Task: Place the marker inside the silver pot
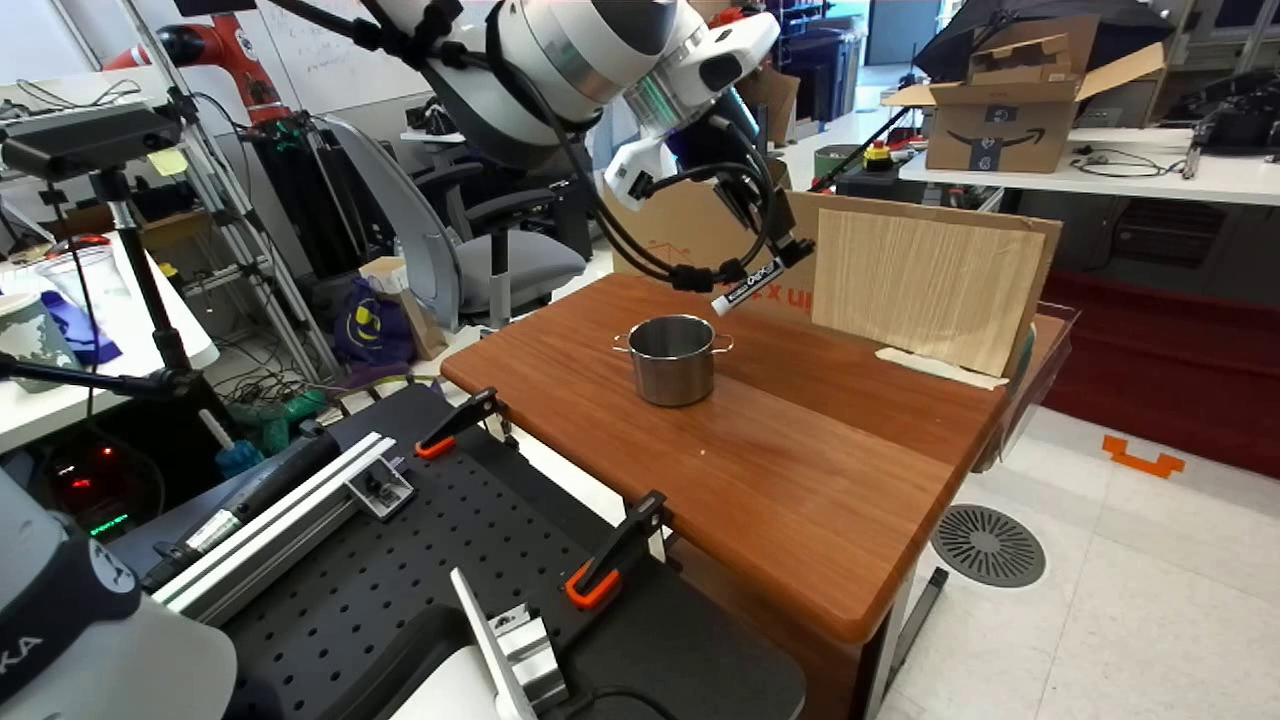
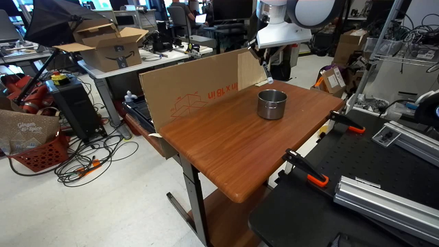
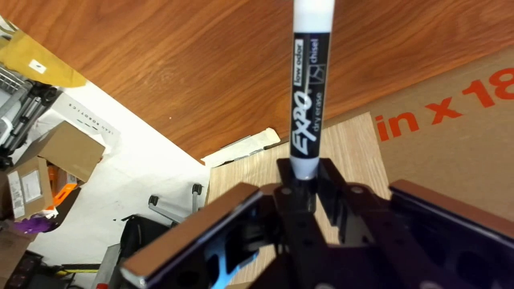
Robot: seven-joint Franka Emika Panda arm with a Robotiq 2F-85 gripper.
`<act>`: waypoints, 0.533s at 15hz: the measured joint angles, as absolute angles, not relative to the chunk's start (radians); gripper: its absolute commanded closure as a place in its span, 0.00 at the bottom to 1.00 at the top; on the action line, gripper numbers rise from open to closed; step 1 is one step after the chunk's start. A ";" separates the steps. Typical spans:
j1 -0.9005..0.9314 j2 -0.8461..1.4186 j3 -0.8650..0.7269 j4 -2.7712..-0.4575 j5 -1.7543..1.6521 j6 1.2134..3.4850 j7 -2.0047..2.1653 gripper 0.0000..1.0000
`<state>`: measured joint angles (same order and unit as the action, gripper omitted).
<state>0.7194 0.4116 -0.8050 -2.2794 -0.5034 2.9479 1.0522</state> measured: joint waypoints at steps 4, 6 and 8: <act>0.768 0.412 -0.822 -2.304 -0.504 2.948 1.069 0.95; 0.779 0.413 -0.822 -2.317 -0.504 2.948 1.069 0.95; 0.788 0.413 -0.822 -2.328 -0.504 2.948 1.069 0.95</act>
